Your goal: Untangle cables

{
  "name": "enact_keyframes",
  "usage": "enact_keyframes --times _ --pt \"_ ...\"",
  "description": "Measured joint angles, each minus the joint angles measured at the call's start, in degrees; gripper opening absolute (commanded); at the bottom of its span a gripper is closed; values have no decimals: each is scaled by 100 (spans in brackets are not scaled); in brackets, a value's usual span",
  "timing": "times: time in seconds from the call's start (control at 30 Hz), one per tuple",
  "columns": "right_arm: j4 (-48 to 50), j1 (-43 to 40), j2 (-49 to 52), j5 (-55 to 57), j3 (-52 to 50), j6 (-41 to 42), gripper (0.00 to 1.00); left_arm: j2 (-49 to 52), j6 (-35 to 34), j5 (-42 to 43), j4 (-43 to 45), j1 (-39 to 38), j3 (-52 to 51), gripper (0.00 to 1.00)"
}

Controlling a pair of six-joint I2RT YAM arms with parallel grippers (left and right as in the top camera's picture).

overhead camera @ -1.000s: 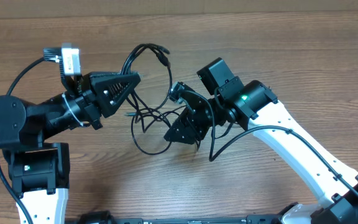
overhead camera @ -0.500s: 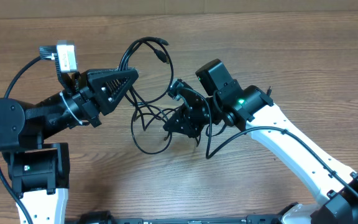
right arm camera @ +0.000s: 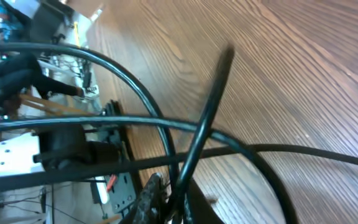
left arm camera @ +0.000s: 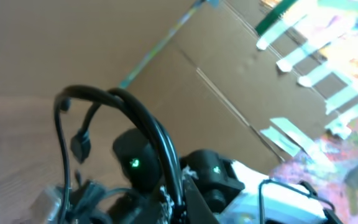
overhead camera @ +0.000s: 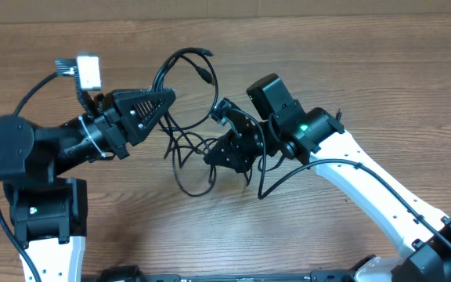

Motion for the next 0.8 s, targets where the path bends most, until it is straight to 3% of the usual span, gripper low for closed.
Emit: enact_keyframes --times 0.23,0.57,0.8 --pt "501 -2 0 -151 -2 400 4 74 662 -2 -614 4 2 4" --pt "1082 -7 0 -153 -7 1113 4 74 1010 -2 -822 2 4 4" --pt "1325 -168 0 35 -9 2057 4 74 1178 2 -1078 2 4 4"
